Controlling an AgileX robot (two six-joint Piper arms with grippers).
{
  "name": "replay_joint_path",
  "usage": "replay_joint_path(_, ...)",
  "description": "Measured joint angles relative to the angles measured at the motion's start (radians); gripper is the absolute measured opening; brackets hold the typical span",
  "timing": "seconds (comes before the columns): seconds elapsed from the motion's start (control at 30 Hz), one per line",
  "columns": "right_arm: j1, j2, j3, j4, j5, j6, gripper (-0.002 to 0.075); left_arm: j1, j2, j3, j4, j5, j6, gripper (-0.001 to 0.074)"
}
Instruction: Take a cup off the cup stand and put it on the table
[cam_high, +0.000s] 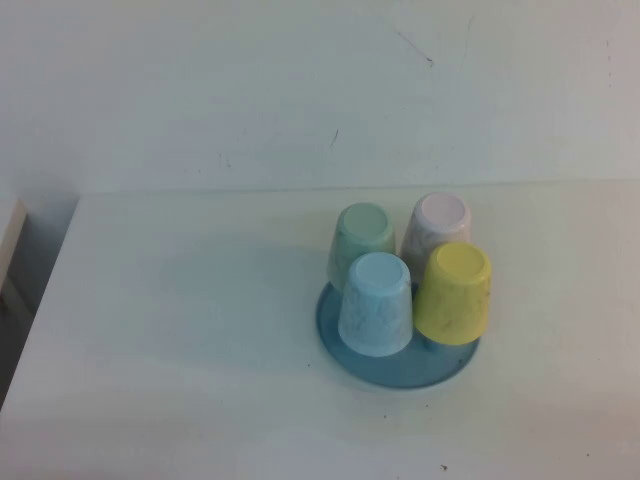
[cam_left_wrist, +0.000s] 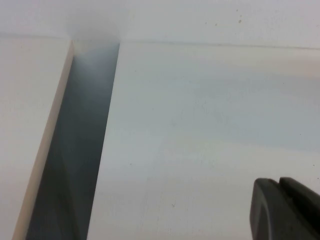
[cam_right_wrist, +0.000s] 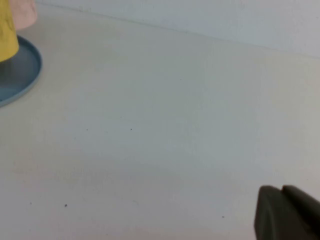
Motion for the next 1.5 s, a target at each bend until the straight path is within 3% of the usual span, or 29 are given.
replay_joint_path(1.13,0.0,0.0,0.0,0.0,0.0,0.0,-0.0001,0.0,0.0,0.0,-0.012,0.006,-0.002,-0.0004)
replay_joint_path(1.33,0.0,0.0,0.0,0.0,0.0,0.0,-0.0001,0.0,0.0,0.004,-0.202,-0.025,-0.023,-0.0003)
replay_joint_path(1.5,0.0,0.0,0.0,0.0,0.0,0.0,-0.0001,0.0,0.0,0.004,-0.571,-0.131,-0.081,-0.0003)
